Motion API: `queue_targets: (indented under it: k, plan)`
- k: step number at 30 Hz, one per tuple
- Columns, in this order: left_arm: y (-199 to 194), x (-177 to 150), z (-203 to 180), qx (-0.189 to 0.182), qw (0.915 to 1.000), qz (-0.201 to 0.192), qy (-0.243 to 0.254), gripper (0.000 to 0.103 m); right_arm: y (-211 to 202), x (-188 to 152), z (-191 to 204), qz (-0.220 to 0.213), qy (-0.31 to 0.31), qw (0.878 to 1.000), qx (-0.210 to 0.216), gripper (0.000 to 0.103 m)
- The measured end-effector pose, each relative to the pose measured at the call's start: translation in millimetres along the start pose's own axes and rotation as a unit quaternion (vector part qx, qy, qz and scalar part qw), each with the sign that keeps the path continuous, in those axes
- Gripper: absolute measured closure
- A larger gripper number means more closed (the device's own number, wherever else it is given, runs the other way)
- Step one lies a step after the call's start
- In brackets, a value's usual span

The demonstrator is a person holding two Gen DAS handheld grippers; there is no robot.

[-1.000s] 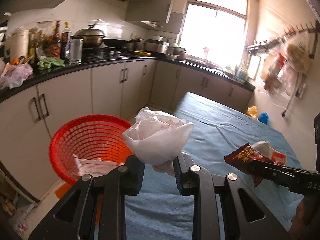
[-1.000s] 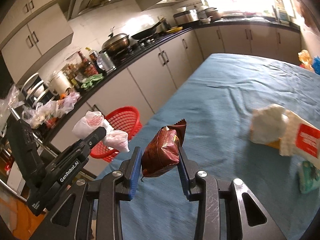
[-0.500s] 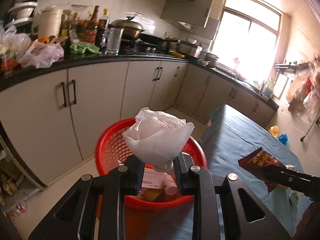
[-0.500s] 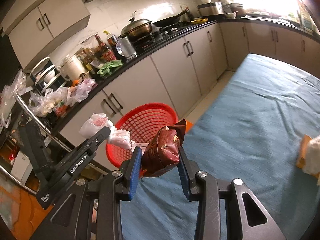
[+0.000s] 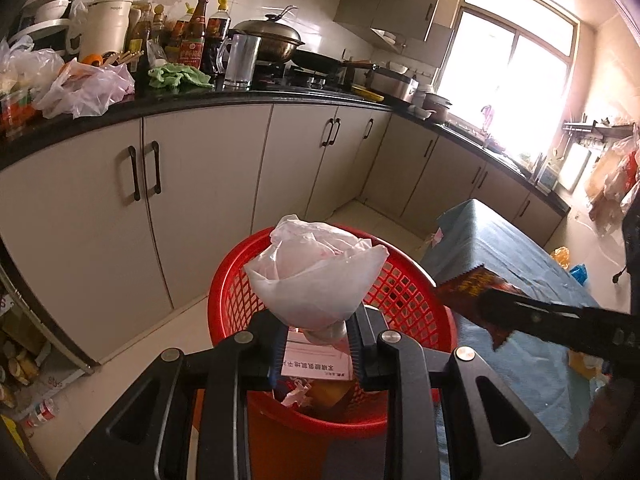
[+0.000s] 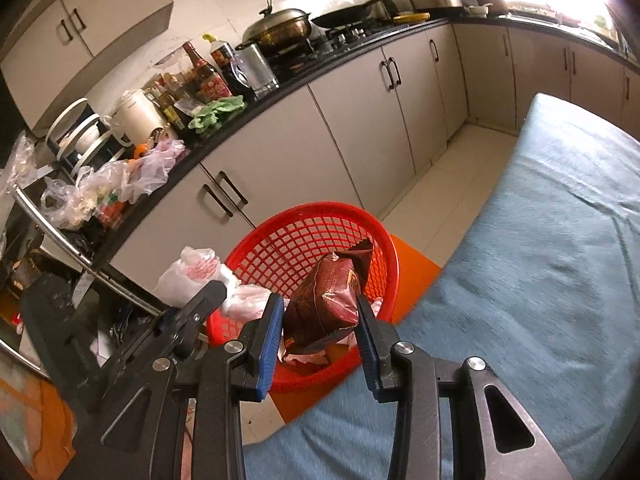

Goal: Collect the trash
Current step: 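Open both tools to drop the bags into the basket, then move both tools back over the table toward the remaining trash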

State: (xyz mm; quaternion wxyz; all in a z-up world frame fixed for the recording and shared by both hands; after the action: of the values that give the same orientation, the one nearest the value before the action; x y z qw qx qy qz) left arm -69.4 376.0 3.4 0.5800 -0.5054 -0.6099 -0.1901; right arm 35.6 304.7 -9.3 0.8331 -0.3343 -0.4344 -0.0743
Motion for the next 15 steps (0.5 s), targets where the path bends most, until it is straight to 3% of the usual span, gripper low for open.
queue_targets:
  k: [4,6,15]
  plan:
    - [2,0,1,0.002,1.0000,-0.001,0.001,0.074,14,4,-3,-0.001,0.008,1.000,-0.005,0.063]
    - [1,0,3,0.003,1.0000,-0.003,-0.003,0.056,16,6,-3,-0.001,0.010,1.000,-0.003,0.062]
    - [-16,5,-11,-0.016,0.9998,-0.015,0.004,0.047,-23,10,-11,-0.032,0.015,0.999,-0.004,0.062]
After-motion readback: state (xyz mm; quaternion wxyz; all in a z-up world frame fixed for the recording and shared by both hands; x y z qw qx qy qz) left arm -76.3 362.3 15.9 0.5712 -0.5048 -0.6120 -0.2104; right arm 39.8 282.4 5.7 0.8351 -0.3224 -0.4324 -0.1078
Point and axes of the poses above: each gripper's, at about its wrist camera, not at the fingertips, and y roughly the way its jaws point, z to its left, x to its top, the point moved 8 cm from there along y, roughly the way its jaws point, and after that the axes turned 15 degrees about -z, right-handed, at the moved point
